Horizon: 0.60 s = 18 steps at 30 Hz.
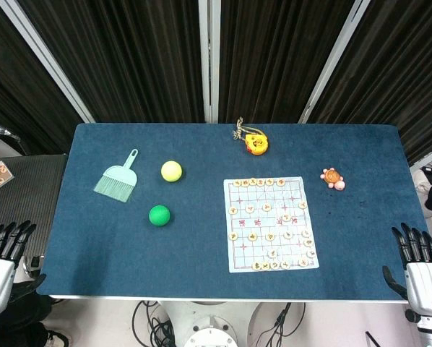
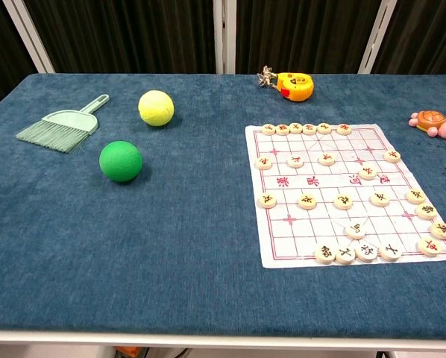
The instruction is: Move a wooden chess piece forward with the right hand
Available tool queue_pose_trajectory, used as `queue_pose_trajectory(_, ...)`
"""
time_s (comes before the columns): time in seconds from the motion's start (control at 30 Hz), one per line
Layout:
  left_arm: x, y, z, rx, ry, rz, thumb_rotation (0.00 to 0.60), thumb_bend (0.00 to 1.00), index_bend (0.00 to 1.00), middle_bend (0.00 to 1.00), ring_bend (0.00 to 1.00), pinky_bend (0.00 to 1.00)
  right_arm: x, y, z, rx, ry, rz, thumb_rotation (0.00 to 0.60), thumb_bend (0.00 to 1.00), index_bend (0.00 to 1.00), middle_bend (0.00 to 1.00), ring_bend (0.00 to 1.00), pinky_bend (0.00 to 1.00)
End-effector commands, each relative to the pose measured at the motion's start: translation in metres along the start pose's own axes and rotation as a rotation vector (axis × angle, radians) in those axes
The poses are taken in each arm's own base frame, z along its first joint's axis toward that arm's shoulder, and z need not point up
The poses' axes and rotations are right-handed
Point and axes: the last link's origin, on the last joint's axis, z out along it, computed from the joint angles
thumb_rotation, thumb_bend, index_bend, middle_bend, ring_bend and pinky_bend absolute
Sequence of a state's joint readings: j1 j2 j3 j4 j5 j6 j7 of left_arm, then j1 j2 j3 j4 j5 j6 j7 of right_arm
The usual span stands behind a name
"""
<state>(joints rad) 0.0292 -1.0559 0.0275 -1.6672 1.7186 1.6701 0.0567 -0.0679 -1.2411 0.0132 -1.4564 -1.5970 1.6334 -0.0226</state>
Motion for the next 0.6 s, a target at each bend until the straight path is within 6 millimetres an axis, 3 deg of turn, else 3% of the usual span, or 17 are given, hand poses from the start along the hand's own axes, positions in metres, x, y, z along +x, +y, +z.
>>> queue_pose_trajectory(0.03,0.0,0.0,0.0,0.001,-0.001,0.0,0.6,0.13,0.07,0.06,0.0,0.0,0.0,0.0,0.001,0.002,0.002,-0.001,0.6,0.27,0.0,0.0,0.0,0.0)
queue_pose_trajectory(0.37,0.0,0.001,-0.006,0.001,-0.003,0.003,0.6,0.13,0.07,0.06,0.0,0.0,0.001,0.003,0.002,0.002,-0.001,-0.015,0.6,0.27,0.0,0.0,0.0,0.0)
queue_pose_trajectory(0.6,0.0,0.0,-0.003,0.005,-0.001,-0.003,0.6,0.13,0.07,0.06,0.0,0.0,0.001,0.007,0.015,0.001,-0.02,-0.053,0.6,0.27,0.0,0.0,0.0,0.0)
